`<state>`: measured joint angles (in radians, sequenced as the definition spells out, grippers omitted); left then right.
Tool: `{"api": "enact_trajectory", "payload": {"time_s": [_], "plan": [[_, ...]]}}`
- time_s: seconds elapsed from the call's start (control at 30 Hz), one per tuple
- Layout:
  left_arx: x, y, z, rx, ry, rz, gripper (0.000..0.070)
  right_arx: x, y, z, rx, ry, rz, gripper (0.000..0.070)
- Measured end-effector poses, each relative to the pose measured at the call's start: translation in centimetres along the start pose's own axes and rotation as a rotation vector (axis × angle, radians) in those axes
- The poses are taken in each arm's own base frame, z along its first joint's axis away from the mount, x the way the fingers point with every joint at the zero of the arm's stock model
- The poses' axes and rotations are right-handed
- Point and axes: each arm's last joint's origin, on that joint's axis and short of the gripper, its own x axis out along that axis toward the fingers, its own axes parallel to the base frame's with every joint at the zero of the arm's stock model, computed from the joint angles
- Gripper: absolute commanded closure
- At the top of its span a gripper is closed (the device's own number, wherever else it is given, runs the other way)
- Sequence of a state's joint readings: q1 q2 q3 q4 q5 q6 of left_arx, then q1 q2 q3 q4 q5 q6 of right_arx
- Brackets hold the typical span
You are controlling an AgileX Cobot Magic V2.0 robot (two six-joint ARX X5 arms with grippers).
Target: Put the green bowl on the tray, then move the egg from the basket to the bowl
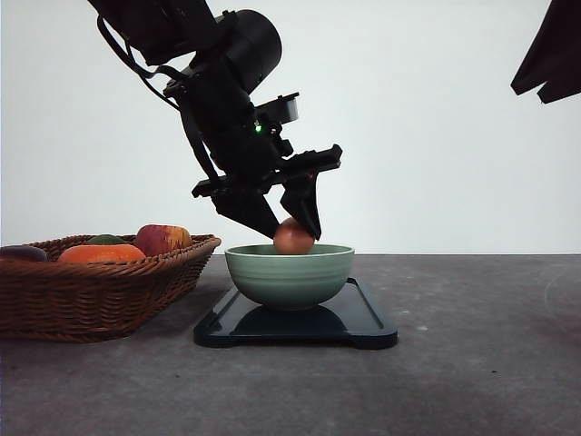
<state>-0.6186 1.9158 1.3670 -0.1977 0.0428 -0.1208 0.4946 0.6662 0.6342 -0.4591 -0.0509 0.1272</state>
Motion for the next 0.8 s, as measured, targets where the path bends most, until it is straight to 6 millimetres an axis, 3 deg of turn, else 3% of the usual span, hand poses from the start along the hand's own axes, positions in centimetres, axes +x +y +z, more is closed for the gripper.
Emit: {"api": "enact_trajectory", "payload": {"time_s": [0.8], "plan": [[2.5,0.4,-1.7,0.021,0.075,0.027,0.0472,0.0,0.0,0.0,0.0,0.0,0.0,0.0513]]}}
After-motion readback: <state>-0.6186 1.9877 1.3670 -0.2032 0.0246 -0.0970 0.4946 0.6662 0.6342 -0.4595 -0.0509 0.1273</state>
